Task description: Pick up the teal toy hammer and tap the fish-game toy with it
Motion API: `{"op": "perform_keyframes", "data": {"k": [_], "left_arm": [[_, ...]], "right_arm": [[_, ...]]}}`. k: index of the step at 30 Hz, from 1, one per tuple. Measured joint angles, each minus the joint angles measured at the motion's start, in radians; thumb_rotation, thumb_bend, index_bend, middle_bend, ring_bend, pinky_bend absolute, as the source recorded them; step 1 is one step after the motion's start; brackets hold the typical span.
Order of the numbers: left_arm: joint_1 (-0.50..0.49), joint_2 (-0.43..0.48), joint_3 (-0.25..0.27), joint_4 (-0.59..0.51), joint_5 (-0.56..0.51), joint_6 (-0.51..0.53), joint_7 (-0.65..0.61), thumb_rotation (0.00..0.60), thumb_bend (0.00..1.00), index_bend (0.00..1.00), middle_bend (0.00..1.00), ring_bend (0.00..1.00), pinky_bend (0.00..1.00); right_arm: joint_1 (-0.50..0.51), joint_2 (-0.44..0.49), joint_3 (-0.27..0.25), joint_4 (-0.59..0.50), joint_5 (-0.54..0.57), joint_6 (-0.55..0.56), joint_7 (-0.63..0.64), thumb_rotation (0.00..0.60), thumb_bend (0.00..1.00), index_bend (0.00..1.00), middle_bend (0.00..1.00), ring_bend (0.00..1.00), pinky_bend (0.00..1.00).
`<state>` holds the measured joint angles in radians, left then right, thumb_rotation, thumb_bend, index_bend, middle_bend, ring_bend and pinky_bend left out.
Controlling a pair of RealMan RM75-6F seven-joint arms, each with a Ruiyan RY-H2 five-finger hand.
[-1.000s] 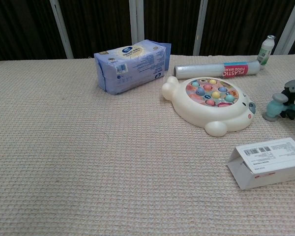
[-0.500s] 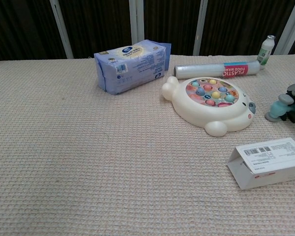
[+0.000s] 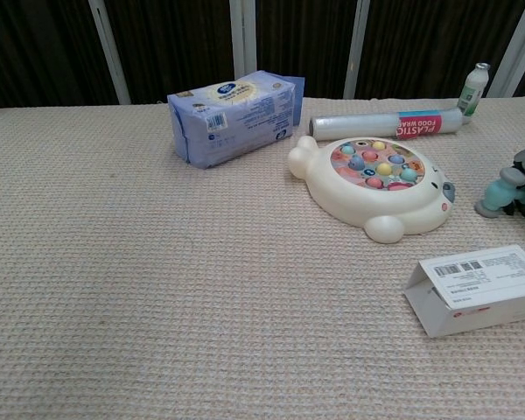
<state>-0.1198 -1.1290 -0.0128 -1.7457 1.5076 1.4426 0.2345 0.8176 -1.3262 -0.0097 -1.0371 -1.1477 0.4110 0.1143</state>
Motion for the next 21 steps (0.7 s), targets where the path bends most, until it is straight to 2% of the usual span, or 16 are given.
{"op": "perform_keyframes", "data": {"k": [10,21], "left_arm": [[-0.004,-0.005,-0.005,-0.006,-0.009,-0.006,0.004,0.600,0.10,0.12,0.09,0.00,0.00],[-0.008,-0.006,-0.004,0.006,-0.007,-0.011,-0.001,0.600,0.10,0.12,0.09,0.00,0.00]], "right_arm": [[0.006,0.002,0.010,-0.007,0.036,-0.012,-0.046,0.600,0.50,0.28,0.36,0.11,0.09],[0.017,0.017,0.015,-0.031,0.084,-0.020,-0.097,0.600,0.50,0.08,0.24,0.04,0.02]]}}
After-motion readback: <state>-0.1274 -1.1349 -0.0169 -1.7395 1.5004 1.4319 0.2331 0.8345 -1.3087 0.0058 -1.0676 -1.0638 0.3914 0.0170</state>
